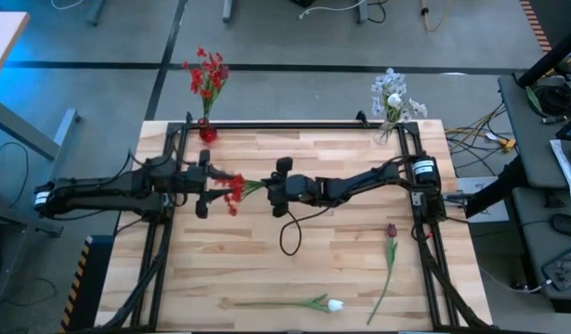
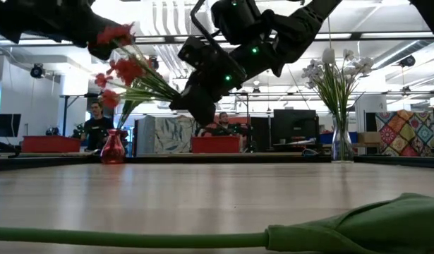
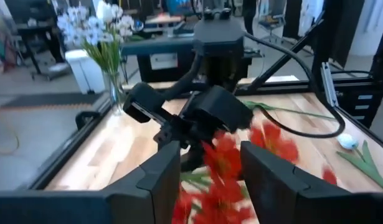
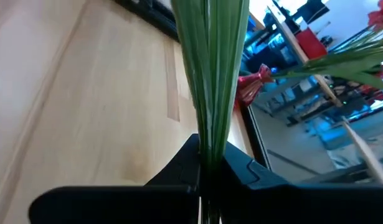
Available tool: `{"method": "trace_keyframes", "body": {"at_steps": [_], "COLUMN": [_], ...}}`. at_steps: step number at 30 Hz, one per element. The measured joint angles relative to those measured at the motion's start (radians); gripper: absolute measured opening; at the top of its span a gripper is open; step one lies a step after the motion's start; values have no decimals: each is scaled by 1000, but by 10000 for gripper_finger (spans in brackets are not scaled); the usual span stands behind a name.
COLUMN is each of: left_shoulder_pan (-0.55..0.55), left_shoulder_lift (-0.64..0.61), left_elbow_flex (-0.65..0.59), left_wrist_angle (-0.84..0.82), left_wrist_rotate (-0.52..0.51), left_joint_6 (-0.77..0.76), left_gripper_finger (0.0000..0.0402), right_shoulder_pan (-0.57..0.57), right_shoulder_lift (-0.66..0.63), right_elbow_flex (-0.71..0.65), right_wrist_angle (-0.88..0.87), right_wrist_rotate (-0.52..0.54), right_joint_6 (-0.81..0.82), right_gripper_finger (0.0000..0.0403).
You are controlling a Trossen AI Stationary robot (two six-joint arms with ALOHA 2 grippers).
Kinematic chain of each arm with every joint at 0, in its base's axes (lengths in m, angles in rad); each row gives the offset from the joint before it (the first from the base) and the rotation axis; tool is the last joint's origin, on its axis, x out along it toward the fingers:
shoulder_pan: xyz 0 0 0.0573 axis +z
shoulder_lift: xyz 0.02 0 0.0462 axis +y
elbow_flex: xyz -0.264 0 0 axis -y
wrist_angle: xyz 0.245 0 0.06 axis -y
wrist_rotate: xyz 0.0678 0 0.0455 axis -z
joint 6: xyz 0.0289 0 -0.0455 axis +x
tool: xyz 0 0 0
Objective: Sort flowers into vase by color
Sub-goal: Put the red flowers into the red flower vase
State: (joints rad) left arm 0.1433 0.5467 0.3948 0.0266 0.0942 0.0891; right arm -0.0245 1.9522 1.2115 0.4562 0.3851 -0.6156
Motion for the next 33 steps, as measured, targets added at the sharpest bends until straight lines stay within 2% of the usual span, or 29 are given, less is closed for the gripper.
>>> {"method": "trace_keyframes", "body": {"at_steps": [5, 11, 14, 18, 27, 33], "left_shoulder_pan": [-4, -6, -6, -6, -6, -7], "left_shoulder_lift": [-87, -191, -239, -307, -439, -506], "left_elbow_flex": [-79, -166, -188, -206, -225, -226], "left_wrist_angle": [79, 122, 122, 123, 67, 34], "left_wrist_rotate": [1, 2, 23, 55, 55, 54], "left_joint_6": [17, 16, 24, 34, 56, 67], "left_gripper_finger": [152, 152, 152, 152, 152, 152], "right_shoulder_pan": [-26, -97, -125, -135, -182, -203], "right_shoulder_lift": [-33, -70, -63, -52, -14, 75], "right_elbow_flex": [-62, -110, -92, -53, -2, 171], "right_wrist_angle": [69, 143, 162, 261, 708, 733], "right_wrist_rotate": [-87, -450, -566, -578, -603, -606], "right_joint_6": [53, 207, 250, 245, 319, 372], "right_gripper_finger": [17, 17, 17, 17, 17, 17]}}
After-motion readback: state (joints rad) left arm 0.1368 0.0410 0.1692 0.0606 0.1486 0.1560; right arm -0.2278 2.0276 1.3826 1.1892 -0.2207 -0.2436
